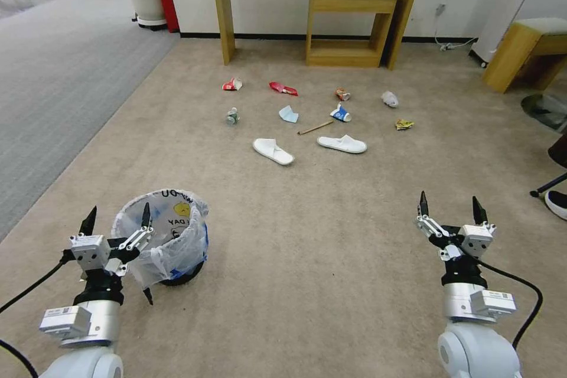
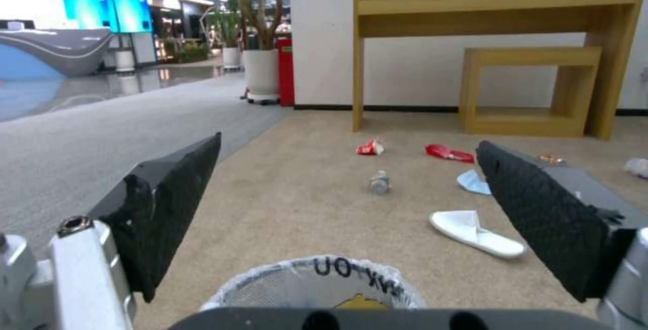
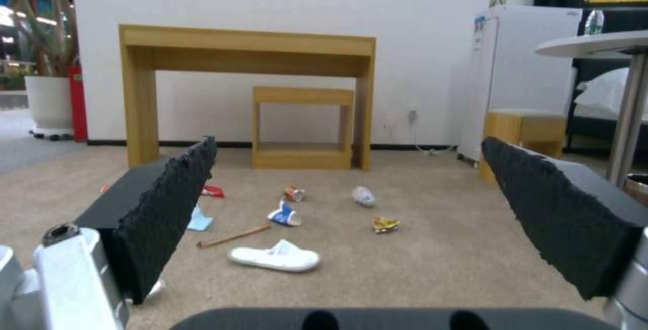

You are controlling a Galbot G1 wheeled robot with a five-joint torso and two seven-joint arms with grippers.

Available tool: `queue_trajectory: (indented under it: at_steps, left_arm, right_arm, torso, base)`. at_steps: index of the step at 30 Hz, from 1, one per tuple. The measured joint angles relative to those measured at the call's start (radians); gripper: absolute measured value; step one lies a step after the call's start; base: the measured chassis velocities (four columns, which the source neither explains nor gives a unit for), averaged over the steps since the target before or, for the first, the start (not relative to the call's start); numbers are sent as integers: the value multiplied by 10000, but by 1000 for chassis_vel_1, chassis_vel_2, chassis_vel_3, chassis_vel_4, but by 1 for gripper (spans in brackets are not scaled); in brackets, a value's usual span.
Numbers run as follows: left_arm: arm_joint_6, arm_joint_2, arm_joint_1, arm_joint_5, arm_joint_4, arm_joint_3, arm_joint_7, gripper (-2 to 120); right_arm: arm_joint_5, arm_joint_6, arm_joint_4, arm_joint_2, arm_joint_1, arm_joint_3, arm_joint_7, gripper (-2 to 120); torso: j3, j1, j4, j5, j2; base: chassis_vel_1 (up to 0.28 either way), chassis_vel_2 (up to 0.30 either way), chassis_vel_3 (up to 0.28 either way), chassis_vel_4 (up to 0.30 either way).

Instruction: Pick up the trash bin and place the garbage on the floor into it.

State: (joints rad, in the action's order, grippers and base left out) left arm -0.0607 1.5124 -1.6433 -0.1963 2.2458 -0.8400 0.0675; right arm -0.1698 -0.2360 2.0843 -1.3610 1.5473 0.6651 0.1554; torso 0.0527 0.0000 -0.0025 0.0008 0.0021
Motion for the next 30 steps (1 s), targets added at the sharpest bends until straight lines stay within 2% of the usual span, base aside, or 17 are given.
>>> queue_trajectory:
  at_steps: [30]
  left_arm:
    - [-1, 174, -7, -100, 62, 17, 92, 100]
  right_arm:
    - [173, -11, -127, 18, -70, 46, -103, 100]
  torso:
    - [0, 0, 0, 0, 0]
  base:
    - [0, 0, 0, 0]
